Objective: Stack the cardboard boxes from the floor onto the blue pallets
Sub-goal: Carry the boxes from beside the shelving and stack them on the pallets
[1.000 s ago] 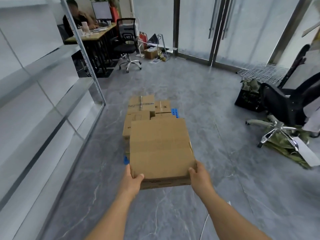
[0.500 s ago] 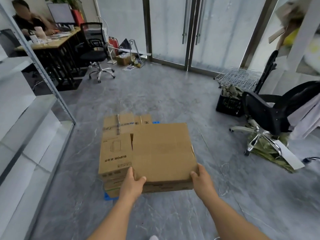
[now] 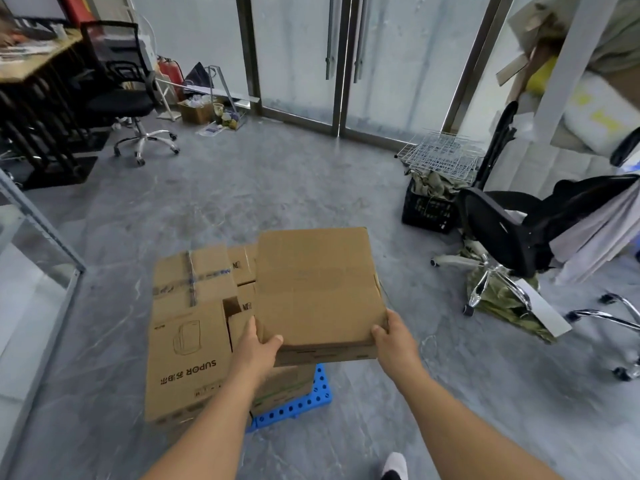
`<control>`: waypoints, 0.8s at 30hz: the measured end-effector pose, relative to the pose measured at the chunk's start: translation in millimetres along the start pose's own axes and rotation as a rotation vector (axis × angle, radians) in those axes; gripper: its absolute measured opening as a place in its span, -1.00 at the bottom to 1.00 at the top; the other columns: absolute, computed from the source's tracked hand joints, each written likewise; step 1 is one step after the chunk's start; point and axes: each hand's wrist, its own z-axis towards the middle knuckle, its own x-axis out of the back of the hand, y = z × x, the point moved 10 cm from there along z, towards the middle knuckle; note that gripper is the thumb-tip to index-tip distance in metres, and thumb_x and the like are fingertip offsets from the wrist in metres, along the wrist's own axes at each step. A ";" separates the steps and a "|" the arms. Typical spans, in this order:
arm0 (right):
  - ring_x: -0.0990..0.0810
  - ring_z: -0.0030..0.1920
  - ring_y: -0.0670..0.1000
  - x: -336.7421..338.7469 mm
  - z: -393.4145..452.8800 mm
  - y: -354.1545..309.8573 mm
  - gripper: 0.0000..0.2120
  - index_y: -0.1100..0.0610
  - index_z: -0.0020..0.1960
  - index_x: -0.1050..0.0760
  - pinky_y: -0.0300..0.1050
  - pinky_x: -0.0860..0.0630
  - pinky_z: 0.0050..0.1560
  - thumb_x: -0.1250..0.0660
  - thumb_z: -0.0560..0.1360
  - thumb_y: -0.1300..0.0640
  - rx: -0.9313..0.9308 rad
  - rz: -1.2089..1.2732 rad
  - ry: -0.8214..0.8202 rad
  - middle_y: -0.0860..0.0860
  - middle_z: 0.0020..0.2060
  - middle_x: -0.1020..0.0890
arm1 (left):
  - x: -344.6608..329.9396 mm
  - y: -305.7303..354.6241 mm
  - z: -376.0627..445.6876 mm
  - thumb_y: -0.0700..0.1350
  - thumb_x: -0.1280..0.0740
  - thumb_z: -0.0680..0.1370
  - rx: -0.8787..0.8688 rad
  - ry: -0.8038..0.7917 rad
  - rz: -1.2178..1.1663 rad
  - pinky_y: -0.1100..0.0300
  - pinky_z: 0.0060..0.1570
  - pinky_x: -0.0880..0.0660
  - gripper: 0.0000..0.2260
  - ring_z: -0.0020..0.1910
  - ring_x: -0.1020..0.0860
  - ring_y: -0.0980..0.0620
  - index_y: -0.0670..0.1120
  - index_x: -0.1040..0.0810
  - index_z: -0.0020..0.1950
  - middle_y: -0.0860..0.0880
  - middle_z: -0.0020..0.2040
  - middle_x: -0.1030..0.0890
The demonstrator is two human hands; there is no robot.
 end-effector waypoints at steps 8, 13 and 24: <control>-0.43 -0.07 -0.03 21.2 96.3 -9.3 -0.62 0.05 0.40 -0.25 -0.11 -0.36 -0.08 -0.10 0.59 0.14 0.014 0.000 -0.055 -0.06 0.01 -0.46 | -42.2 48.9 58.1 -0.04 -0.26 0.57 -0.005 0.061 -0.028 0.02 0.41 -0.15 -0.34 0.49 -0.16 -0.04 -0.03 0.05 0.54 -0.01 0.54 -0.11; -0.47 0.12 0.05 62.1 186.9 -17.5 -0.58 0.06 0.45 -0.21 -0.13 -0.36 -0.02 -0.10 0.60 0.15 0.037 -0.002 -0.112 0.03 0.27 -0.46 | -96.6 99.5 92.3 -0.03 -0.27 0.57 0.033 0.129 -0.053 0.06 0.39 -0.18 -0.34 0.48 -0.18 -0.06 -0.02 0.04 0.54 -0.04 0.53 -0.13; -0.43 -0.04 0.00 115.9 351.1 -50.0 -0.60 0.04 0.40 -0.29 -0.11 -0.36 -0.06 -0.12 0.57 0.16 0.112 -0.060 -0.227 0.03 0.14 -0.51 | -180.4 179.2 168.6 -0.04 -0.27 0.56 0.116 0.262 -0.144 0.12 0.39 -0.14 -0.34 0.48 -0.17 -0.03 -0.08 0.03 0.54 -0.03 0.53 -0.13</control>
